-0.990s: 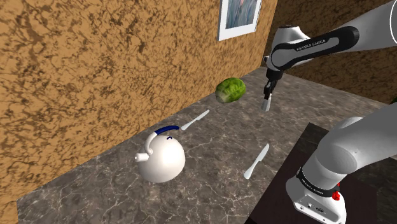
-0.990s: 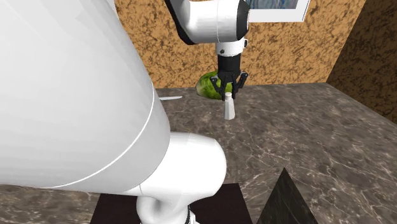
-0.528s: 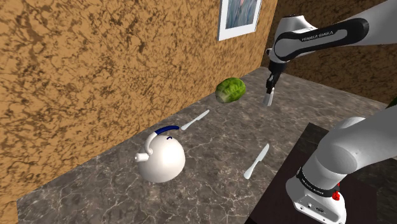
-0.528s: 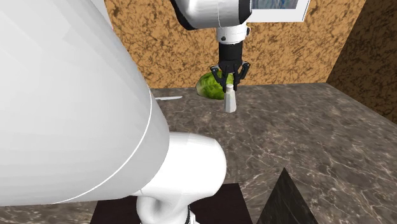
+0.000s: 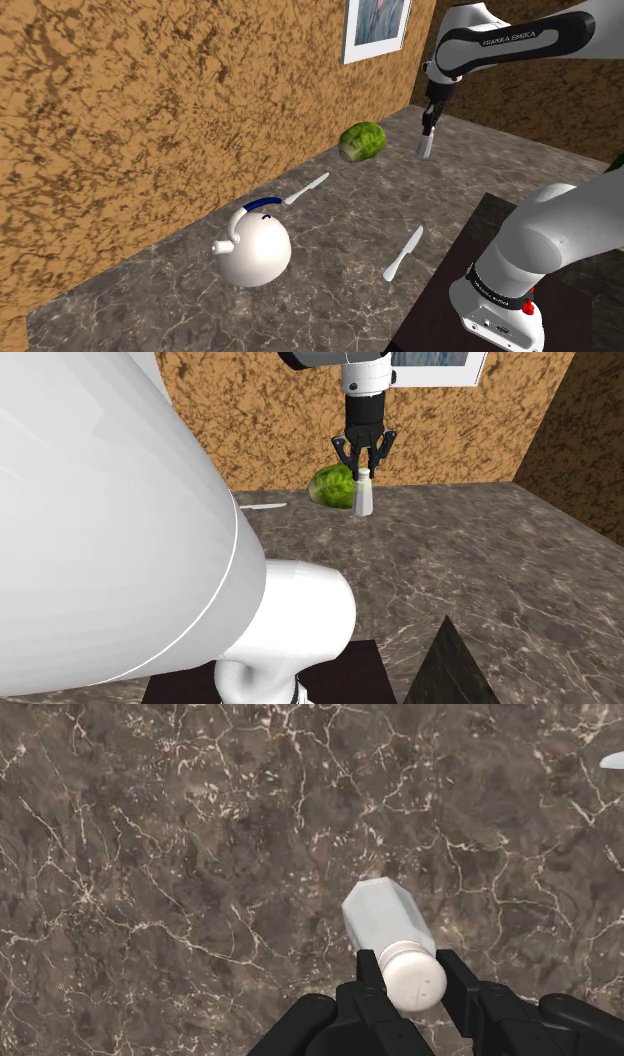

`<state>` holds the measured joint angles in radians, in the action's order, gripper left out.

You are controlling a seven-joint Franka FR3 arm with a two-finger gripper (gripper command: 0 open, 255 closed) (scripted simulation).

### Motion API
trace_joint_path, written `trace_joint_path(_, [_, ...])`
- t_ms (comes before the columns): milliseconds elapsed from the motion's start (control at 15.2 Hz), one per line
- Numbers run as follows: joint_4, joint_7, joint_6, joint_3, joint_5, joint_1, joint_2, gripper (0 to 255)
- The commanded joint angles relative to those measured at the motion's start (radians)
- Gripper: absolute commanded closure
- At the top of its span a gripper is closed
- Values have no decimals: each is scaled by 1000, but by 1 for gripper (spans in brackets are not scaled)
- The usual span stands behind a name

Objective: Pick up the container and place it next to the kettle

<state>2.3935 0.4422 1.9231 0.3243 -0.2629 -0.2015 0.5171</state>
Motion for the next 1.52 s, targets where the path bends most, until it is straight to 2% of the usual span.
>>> trace_joint_path(0, [-23, 2, -28, -4, 3, 1, 5, 255])
trace_joint_path(1320, [-300, 32, -291, -35, 34, 14, -8, 255])
trace_joint_path(1452, [-294, 9, -306, -57, 39, 19, 9, 255])
